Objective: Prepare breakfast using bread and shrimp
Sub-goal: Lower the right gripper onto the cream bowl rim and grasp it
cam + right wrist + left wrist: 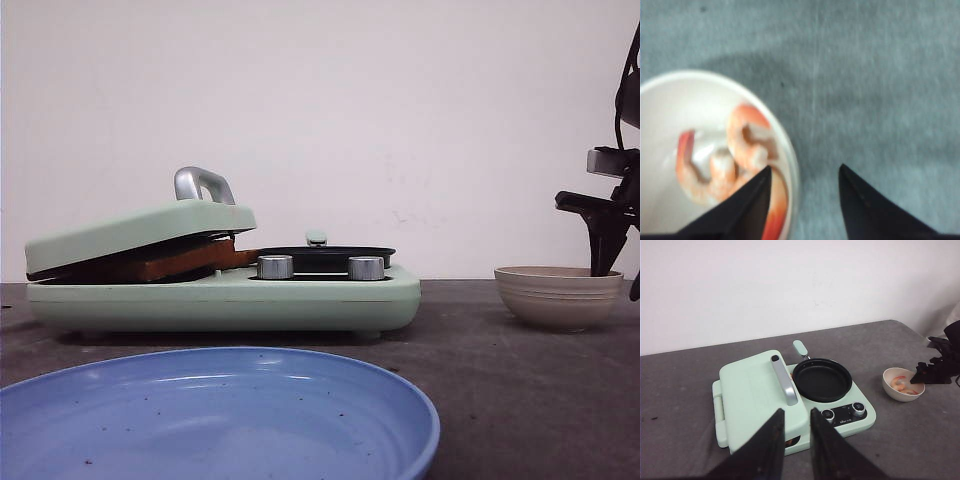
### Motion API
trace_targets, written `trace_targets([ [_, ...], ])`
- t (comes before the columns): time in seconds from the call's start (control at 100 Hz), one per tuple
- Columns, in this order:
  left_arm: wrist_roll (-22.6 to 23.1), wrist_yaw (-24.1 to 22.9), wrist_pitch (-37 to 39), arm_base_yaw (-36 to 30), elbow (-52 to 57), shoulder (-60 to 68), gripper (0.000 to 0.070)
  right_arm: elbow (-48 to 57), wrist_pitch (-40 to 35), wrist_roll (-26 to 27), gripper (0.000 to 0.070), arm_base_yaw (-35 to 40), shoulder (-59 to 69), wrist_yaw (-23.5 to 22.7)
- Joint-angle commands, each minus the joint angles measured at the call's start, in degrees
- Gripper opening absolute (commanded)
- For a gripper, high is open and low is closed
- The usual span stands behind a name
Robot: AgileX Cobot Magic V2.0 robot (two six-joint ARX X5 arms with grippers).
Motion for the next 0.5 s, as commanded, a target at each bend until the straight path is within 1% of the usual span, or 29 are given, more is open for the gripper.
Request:
trace_targets([
  [0.0,0.0,-0.3,0.5,-0.4,0.8,0.3,0.001,1.2,1.0,0.6,0.0192,-0.1,2.0,0.0],
  [0.19,-0.1,-1.9,0.5,-0.4,0.8,0.3,0.001,1.2,2.1,0.7,0.0189,-0.1,3.8,0.0],
  [0.49,-0.2,-2.0,0.9,-0.4,0.8,0.3,0.001,1.2,5.6,2.5,0.0182,-0.1,4.6,-0.4],
])
